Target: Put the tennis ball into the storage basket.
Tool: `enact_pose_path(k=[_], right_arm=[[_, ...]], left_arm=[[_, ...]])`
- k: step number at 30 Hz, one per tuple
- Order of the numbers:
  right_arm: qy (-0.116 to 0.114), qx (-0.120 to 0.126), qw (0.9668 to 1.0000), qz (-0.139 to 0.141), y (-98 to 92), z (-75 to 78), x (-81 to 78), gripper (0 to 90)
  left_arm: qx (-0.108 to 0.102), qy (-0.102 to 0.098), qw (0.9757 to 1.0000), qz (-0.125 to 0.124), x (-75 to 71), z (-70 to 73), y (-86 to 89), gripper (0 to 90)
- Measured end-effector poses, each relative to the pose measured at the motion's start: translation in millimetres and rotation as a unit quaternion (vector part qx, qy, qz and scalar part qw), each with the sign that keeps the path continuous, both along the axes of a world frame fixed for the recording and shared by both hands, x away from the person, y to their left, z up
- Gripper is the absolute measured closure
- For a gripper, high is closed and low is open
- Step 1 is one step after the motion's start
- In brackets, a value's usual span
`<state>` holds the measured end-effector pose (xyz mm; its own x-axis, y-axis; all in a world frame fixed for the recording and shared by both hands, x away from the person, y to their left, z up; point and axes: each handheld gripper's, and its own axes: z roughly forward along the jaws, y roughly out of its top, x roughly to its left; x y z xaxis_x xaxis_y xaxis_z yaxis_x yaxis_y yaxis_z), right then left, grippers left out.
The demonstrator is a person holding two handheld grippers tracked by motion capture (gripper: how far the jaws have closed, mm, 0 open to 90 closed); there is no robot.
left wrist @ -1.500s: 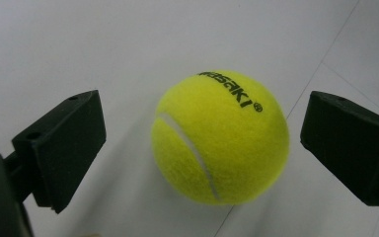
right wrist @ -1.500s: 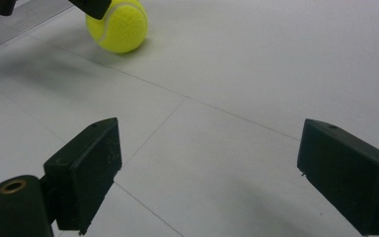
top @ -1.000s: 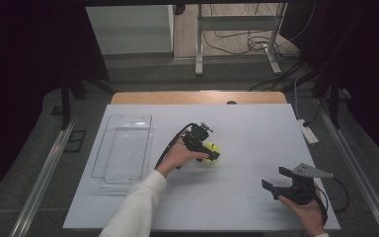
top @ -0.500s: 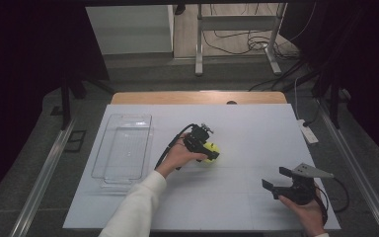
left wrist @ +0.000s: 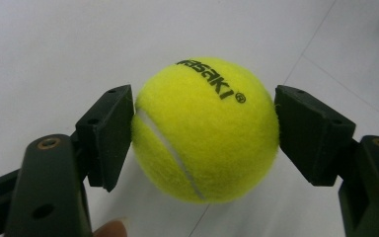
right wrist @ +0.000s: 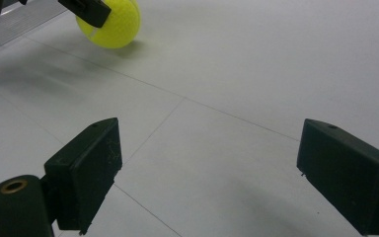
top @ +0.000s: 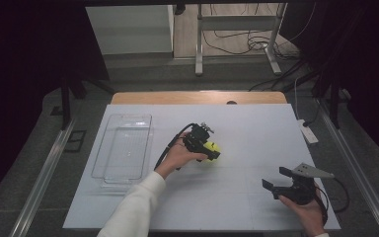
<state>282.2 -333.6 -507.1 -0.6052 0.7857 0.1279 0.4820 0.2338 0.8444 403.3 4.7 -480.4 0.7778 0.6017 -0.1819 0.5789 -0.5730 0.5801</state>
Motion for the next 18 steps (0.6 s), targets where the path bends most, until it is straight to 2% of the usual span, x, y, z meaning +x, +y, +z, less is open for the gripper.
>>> enact_pose_path(k=[18], right_arm=[[-0.001, 0.0, 1.0, 0.0, -0.2, 0.3, -0.1, 10.5]], left_arm=[[-0.02, -0.025, 0.9994, -0.008, -11.8, 12.4, 4.9, 27.0]])
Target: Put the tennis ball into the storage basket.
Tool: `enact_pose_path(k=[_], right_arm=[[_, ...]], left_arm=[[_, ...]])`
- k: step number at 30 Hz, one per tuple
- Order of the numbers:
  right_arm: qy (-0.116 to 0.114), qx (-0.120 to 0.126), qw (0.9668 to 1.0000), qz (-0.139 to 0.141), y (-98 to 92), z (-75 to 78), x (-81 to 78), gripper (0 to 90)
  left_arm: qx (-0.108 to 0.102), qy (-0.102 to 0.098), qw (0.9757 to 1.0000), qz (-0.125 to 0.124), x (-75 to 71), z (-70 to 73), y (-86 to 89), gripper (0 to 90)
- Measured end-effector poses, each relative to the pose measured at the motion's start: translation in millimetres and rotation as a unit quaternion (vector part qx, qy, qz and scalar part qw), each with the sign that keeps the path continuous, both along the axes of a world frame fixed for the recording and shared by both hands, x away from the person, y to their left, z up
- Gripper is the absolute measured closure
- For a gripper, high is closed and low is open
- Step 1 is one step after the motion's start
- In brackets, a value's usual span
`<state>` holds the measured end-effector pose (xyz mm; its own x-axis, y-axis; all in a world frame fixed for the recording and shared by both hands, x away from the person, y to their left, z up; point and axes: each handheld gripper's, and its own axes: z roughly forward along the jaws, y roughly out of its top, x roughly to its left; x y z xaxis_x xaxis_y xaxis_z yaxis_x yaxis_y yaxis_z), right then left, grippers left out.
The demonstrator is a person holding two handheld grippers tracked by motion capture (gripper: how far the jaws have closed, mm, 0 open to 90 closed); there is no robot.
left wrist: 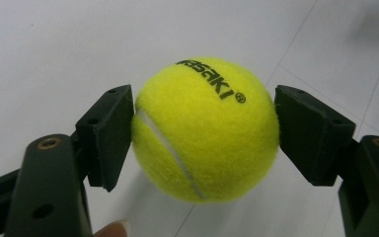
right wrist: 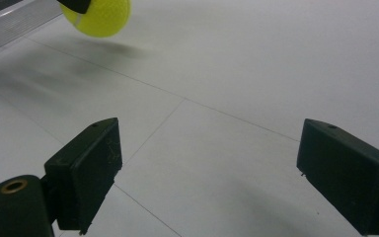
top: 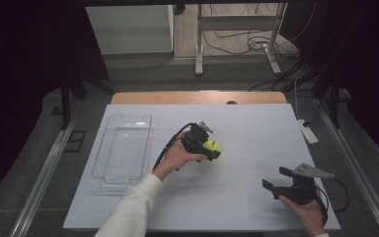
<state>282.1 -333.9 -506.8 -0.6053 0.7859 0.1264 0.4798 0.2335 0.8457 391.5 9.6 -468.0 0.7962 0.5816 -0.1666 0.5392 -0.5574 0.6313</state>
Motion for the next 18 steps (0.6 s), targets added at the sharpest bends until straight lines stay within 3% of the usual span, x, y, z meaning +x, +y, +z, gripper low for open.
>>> enact_pose_path(k=[18], right_arm=[[-0.001, 0.0, 1.0, 0.0, 0.5, 0.4, -0.4, 10.4]], left_arm=[[-0.011, -0.016, 0.9998, -0.004, -11.1, 7.4, 4.9, 27.0]])
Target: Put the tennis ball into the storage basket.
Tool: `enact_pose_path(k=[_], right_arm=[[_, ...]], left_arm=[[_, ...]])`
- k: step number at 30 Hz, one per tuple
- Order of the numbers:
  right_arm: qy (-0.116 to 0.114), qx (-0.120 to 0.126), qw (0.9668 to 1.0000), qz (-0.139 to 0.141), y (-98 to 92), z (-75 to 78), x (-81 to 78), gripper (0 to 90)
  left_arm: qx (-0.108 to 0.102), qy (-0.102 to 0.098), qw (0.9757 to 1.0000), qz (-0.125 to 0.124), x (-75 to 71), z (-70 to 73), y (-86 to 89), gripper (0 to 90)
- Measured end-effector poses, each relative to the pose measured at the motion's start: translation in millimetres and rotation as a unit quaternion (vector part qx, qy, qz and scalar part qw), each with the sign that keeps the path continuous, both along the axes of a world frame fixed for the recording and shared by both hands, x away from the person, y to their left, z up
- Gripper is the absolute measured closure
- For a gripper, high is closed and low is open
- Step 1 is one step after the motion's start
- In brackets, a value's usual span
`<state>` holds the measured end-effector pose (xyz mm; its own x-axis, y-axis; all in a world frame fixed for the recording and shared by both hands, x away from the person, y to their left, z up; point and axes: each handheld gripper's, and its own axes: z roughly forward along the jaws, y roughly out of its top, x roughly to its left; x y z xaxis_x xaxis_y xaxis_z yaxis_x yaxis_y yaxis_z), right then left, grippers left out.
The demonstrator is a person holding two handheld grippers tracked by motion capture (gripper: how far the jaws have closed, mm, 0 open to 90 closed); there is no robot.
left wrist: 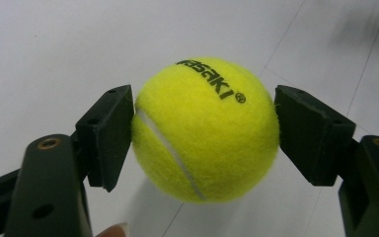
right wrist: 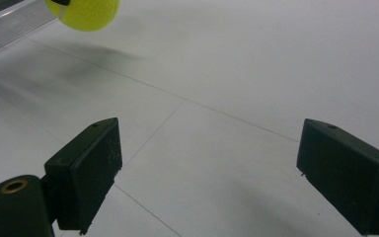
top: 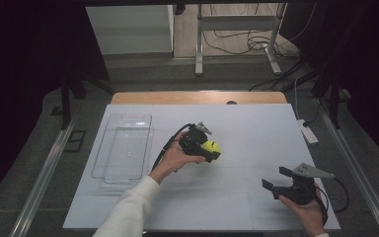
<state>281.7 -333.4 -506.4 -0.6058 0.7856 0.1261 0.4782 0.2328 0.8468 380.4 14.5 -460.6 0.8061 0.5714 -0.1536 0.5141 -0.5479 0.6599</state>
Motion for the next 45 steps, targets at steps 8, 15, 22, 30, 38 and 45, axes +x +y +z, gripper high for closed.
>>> enact_pose_path(k=[8, 15, 22, 30, 38, 45], right_arm=[[0.0, -0.001, 1.0, 0.001, 0.2, -0.1, 0.1, 10.5], [0.0, -0.001, 1.0, 0.0, 0.1, 0.0, 0.0, 10.5], [0.0, -0.002, 1.0, 0.0, 0.2, -0.1, 0.1, 10.5], [-0.001, -0.001, 1.0, 0.0, 0.3, 0.1, -0.1, 10.5], [-0.001, -0.002, 1.0, -0.001, 0.5, 0.2, -0.4, 10.5], [-0.001, -0.002, 1.0, -0.001, 0.5, 0.3, -0.4, 10.5]], left_arm=[[-0.006, -0.005, 1.0, 0.003, -2.3, 2.0, 2.2, 27.0], [-0.008, -0.008, 0.9999, 0.005, -4.1, 3.3, 4.3, 27.0], [-0.011, -0.015, 0.9998, 0.004, -7.6, 7.8, 8.2, 27.0], [-0.017, -0.021, 0.9996, 0.005, -11.4, 11.6, 12.7, 27.0], [-0.023, -0.027, 0.9993, 0.008, -13.3, 15.3, 17.8, 27.0], [-0.032, -0.034, 0.9989, 0.011, -15.8, 18.9, 23.2, 27.1]])
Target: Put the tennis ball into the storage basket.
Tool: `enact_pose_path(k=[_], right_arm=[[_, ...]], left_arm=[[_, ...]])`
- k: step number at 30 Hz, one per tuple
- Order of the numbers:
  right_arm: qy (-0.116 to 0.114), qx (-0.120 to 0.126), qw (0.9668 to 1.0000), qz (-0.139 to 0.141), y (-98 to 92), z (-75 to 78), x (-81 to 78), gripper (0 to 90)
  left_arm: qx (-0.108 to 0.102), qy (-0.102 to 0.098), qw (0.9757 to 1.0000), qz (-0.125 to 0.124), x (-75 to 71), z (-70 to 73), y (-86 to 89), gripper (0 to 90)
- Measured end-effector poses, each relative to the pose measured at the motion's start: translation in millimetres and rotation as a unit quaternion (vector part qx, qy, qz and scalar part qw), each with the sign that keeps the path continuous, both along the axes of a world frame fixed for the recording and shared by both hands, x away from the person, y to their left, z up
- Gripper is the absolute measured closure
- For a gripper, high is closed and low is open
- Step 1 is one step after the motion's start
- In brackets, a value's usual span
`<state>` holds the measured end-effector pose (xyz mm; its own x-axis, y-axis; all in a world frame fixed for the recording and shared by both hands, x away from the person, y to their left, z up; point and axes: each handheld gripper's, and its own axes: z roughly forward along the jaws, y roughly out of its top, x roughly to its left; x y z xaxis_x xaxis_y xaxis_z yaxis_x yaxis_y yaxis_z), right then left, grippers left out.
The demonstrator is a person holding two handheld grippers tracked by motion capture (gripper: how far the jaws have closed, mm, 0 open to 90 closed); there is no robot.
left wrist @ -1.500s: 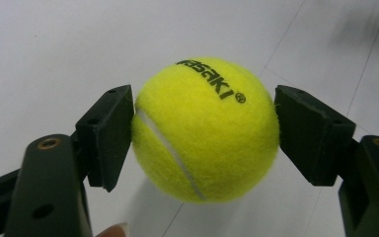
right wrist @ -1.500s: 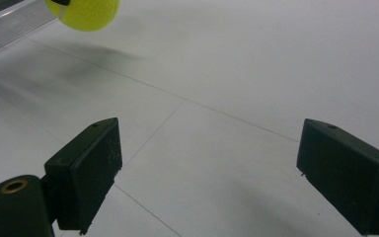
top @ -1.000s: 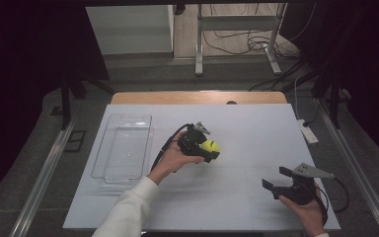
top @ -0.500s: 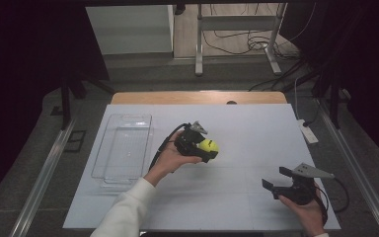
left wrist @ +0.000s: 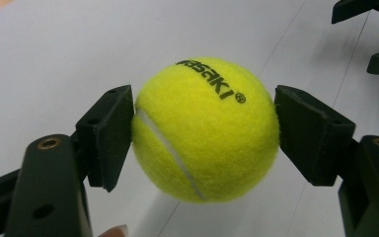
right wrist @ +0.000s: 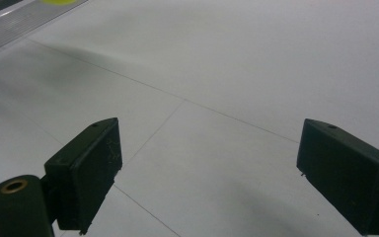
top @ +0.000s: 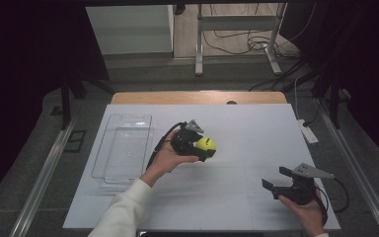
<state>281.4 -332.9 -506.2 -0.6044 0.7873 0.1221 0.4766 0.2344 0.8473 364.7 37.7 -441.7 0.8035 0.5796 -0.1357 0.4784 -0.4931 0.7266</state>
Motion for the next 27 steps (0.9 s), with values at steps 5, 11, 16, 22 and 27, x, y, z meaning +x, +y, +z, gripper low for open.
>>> enact_pose_path(k=[5, 11, 16, 22, 27], right_arm=[[0.0, 0.0, 1.0, 0.0, -0.2, 0.0, 0.0, 10.5], [0.0, 0.0, 1.0, 0.0, 0.0, -0.1, -0.1, 10.5], [0.0, 0.0, 1.0, -0.001, 0.1, -0.3, 0.1, 10.5], [0.0, 0.0, 1.0, -0.002, 0.2, -0.5, 0.0, 10.5], [0.0, 0.0, 1.0, -0.003, 0.5, -0.5, 0.1, 10.5]], left_arm=[[-0.002, -0.004, 1.0, 0.0, -1.4, 1.3, 3.2, 27.1], [-0.002, -0.003, 1.0, 0.005, -2.1, 0.4, 8.7, 27.1], [-0.002, -0.004, 1.0, 0.008, -2.0, 1.0, 12.4, 27.1], [-0.007, -0.009, 0.9997, 0.019, -2.6, 3.7, 20.1, 27.1], [-0.009, -0.012, 0.9996, 0.024, -2.9, 5.7, 25.4, 27.1]])
